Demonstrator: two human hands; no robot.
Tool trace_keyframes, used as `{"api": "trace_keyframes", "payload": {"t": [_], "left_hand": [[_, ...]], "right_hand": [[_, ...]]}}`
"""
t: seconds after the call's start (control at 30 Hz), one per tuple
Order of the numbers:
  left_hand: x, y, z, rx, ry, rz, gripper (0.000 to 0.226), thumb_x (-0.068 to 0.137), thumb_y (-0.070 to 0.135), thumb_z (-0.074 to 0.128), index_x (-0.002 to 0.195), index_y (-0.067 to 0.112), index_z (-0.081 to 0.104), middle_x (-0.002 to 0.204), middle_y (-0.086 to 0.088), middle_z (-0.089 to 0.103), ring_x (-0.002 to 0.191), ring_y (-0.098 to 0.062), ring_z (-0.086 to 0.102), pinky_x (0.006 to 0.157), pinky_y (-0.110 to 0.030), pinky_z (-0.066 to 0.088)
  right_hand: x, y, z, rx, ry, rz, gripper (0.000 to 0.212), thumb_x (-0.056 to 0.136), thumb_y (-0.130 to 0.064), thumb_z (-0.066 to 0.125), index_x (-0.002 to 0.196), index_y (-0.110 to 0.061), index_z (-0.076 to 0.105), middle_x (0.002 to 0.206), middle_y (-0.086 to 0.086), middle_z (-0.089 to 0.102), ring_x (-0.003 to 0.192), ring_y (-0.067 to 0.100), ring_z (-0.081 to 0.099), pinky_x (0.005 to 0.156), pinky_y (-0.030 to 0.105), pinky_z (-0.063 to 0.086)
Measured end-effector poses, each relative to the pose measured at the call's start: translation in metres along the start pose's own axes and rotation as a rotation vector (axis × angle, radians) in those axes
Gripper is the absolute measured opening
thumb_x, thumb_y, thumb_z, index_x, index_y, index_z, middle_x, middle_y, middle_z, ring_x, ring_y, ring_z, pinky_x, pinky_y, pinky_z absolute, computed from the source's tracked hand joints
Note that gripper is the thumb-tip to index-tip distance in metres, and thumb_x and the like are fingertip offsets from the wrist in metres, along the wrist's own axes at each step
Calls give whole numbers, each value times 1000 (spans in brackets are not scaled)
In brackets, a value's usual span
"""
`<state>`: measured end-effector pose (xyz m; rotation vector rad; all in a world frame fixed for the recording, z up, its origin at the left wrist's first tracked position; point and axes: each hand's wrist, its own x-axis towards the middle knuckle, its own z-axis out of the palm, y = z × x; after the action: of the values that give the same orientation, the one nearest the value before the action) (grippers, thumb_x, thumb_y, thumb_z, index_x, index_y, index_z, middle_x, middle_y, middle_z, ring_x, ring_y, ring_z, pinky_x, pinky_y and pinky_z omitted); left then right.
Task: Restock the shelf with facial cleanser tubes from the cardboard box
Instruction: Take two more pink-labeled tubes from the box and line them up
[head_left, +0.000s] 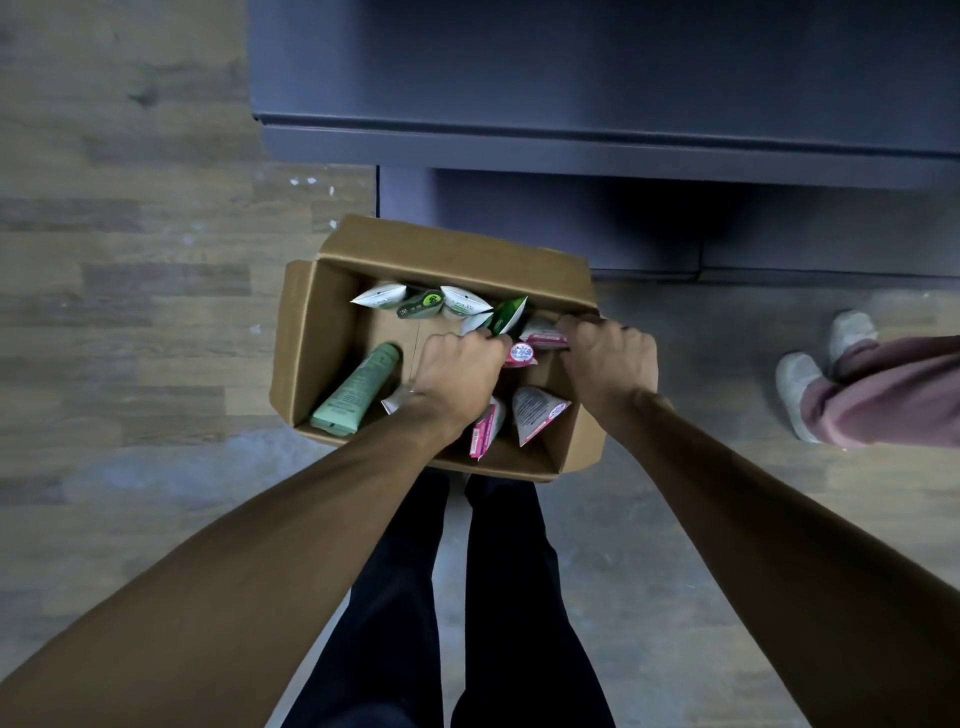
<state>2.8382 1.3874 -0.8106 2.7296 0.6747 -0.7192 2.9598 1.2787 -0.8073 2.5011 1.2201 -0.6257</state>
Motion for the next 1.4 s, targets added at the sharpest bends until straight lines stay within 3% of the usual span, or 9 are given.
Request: {"api": "trace_keyframes", "payload": {"t": [0.3, 0.5, 0.67, 0.93, 1.03, 1.27, 1.4], "left_hand": [[-7, 2, 0, 27, 8, -1, 28, 89, 11, 54, 114, 24, 57, 107, 2, 64, 92, -28, 66, 63, -30, 30], [-25, 0, -12, -33, 75, -15, 16, 93, 22, 53, 108, 25, 61, 105, 4, 63, 85, -28, 67, 62, -30, 31], [-45, -2, -26, -81, 88, 16, 21, 95, 35, 49, 110, 28, 62, 107, 6, 62, 89, -27, 66, 70, -32, 39], [-62, -6, -81, -151, 163, 114, 29, 93, 33, 52, 120, 30, 64, 109, 5, 66, 99, -26, 65, 80, -35, 47], [-71, -10, -106, -180, 179, 142, 26, 91, 33, 54, 113, 25, 66, 106, 2, 66, 98, -29, 65, 77, -37, 49], [-102, -21, -184, -142, 204, 216, 19, 89, 33, 57, 100, 20, 67, 97, 0, 64, 92, -28, 63, 75, -37, 48], [-121, -30, -231, -178, 274, 221, 18, 82, 34, 60, 92, 20, 67, 90, 1, 62, 86, -26, 62, 70, -36, 48]], "right_hand": [[-3, 5, -2, -6, 27, -23, 11, 96, -19, 52, 103, -24, 60, 90, 1, 68, 81, 28, 67, 62, 29, 35], [-19, 10, -16, 23, 32, -32, 17, 98, -27, 48, 98, -24, 64, 87, 0, 68, 80, 24, 67, 62, 28, 37], [-39, 14, -34, 28, 37, -43, 19, 97, -35, 48, 99, -27, 65, 87, -2, 68, 81, 21, 67, 62, 27, 38], [-64, 21, -89, 77, 33, -53, 28, 100, -37, 44, 117, -23, 61, 99, 3, 66, 92, 25, 63, 73, 32, 45], [-75, 22, -115, 89, 65, -60, 30, 100, -37, 43, 122, -23, 58, 105, 3, 65, 95, 23, 61, 76, 32, 45], [-97, 16, -185, 78, 131, -41, 30, 96, -35, 48, 121, -22, 59, 109, 4, 66, 96, 25, 62, 76, 32, 46], [-108, 11, -243, 93, 200, -51, 23, 91, -27, 54, 110, -21, 65, 102, 5, 69, 92, 29, 63, 70, 32, 42]]}}
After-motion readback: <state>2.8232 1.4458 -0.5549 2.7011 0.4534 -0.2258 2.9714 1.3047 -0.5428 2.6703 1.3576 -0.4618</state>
